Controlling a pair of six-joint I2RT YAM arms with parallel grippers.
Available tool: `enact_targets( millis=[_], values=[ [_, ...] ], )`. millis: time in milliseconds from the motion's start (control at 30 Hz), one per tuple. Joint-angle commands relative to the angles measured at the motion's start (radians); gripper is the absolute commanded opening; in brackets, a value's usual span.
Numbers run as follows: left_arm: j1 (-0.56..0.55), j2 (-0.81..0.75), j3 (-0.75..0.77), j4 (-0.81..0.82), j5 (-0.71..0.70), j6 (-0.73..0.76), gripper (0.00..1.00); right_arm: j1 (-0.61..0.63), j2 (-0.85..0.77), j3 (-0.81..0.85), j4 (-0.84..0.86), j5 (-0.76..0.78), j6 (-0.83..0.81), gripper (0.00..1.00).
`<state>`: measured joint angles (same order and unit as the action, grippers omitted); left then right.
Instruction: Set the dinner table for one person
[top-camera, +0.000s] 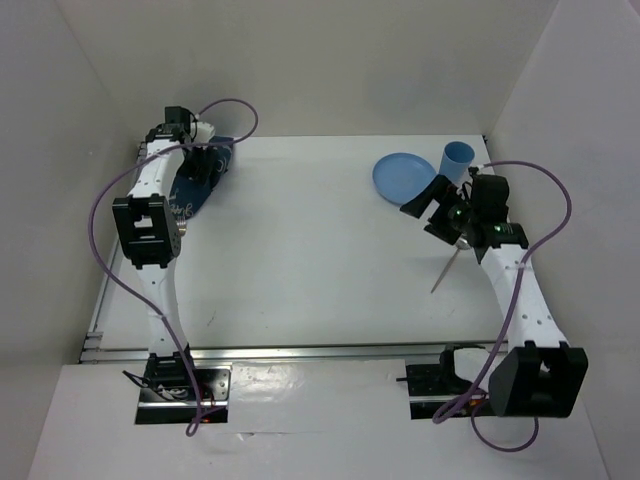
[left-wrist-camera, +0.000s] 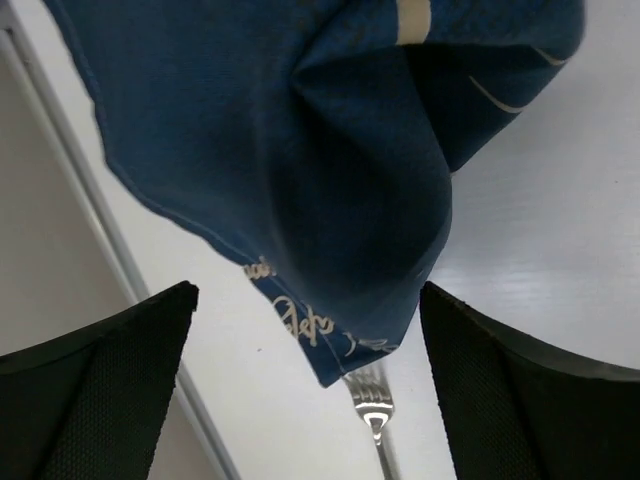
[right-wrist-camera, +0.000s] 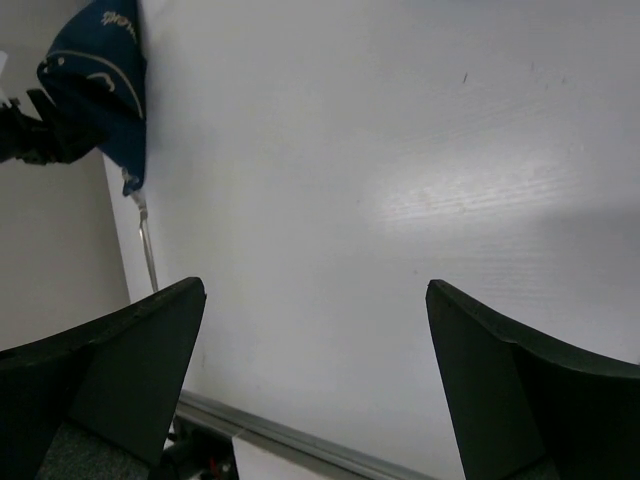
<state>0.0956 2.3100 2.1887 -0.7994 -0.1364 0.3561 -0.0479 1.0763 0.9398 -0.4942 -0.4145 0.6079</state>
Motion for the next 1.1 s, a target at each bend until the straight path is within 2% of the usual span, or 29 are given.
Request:
enact_targets(
  millis=[0,67,100,167,267,467,567,700,767,867,967,1000,1033,1067],
  values=[
    [0.004,0.034,0.034,0.015,0.026,-0.052,0.97,0.008,0.095,0.120,0.109,0.086,-0.019,1.00],
    [0.004,0.043,0.022,0.035,0.026,-0.066,0.80,0.008,0.143,0.178,0.109,0.086,-0.040,1.00],
    [0.004,0.043,0.008,0.066,0.040,-0.066,0.52,0.008,0.187,0.195,0.109,0.086,-0.055,1.00],
    [0.004,-0.004,-0.029,0.110,0.066,-0.107,0.27,0.008,0.221,0.238,0.109,0.077,-0.056,1.00],
    [0.004,-0.082,-0.052,0.187,0.153,-0.130,0.02,0.045,0.241,0.249,0.100,0.104,-0.056,1.00],
    [-0.051,-0.228,-0.009,0.169,0.346,-0.158,0.00,0.181,0.208,0.225,0.074,0.200,-0.092,1.00],
    [-0.112,-0.334,0.002,0.050,0.448,-0.080,0.00,0.235,0.179,0.214,0.056,0.249,-0.092,1.00],
    [-0.200,-0.487,-0.117,-0.142,0.581,0.033,0.00,0.247,0.119,0.143,0.078,0.249,-0.082,1.00],
    [-0.209,-0.568,-0.174,-0.207,0.719,0.044,0.00,0.247,0.100,0.131,0.088,0.249,-0.082,1.00],
    [-0.209,-0.636,-0.297,-0.186,0.857,-0.011,0.00,0.247,0.089,0.131,0.076,0.249,-0.082,1.00],
    [-0.209,-0.647,-0.452,-0.111,0.825,-0.025,0.00,0.247,0.112,0.122,0.063,0.240,-0.082,1.00],
    [-0.200,-0.624,-0.530,-0.050,0.789,-0.016,0.03,0.247,0.113,0.107,0.063,0.217,-0.082,1.00],
    [-0.200,-0.604,-0.559,-0.020,0.735,-0.016,0.14,0.247,0.123,0.096,0.077,0.206,-0.082,1.00],
    [-0.200,-0.578,-0.579,-0.002,0.631,-0.016,0.30,0.247,0.137,0.085,0.091,0.197,-0.082,1.00]
  ],
)
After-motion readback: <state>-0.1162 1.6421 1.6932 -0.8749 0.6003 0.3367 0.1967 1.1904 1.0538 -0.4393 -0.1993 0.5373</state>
